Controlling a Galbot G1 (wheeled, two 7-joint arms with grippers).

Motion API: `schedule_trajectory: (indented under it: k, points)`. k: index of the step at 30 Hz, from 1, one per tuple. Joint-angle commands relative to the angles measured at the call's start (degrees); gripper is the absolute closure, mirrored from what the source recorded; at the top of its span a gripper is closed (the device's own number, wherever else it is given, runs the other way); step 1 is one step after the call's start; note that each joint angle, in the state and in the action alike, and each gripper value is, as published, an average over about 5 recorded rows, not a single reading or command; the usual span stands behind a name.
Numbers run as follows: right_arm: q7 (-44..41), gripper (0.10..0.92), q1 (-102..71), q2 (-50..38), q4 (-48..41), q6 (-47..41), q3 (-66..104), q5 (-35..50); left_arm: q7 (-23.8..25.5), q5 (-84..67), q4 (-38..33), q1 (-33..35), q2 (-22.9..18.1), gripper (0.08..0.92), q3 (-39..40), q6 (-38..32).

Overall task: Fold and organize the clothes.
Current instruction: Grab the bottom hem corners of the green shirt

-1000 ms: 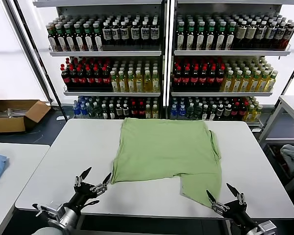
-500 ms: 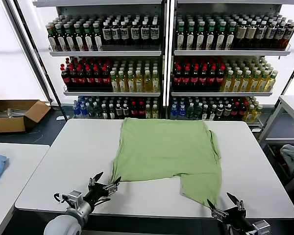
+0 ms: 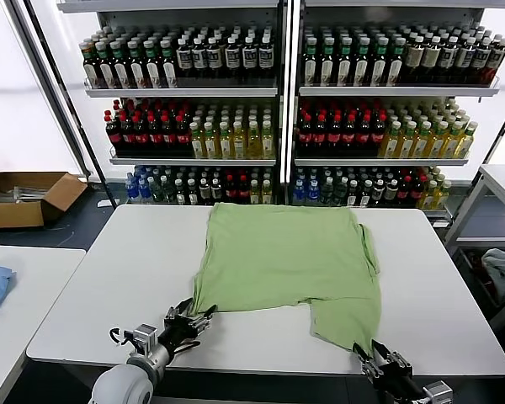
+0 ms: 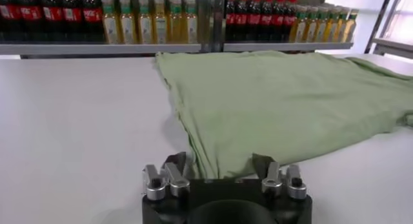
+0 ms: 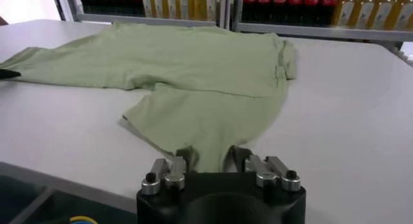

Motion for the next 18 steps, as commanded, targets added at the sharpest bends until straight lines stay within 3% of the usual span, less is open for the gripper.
schedule_trajectory:
  k: [1, 6, 14, 18]
  points:
    - [0.13, 0.787, 0.15, 0.14, -0.13, -0.38, -0.45, -0.22, -0.33, 0.04, 1.36, -0.79, -0.06, 0.463, 1.35, 1.08]
    - [-0.02, 0.908, 0.1, 0.28, -0.36, 0.6, -0.36, 0.89, -0.22, 0.08, 1.45, -0.77, 0.06, 0.601, 1.52, 0.95]
    - [-2.73, 0.919, -0.49, 0.85, 1.96, 9.53, -0.3, 9.84, -0.44, -0.31, -1.35, 2.11, -1.56, 0.835, 0.72, -0.79]
    - [-6.01, 0.919, -1.57, 0.98, 2.33, 14.55, -0.02, 11.67, -0.92, -0.9, -3.97, 3.83, -2.12, 0.903, -0.75, -1.43]
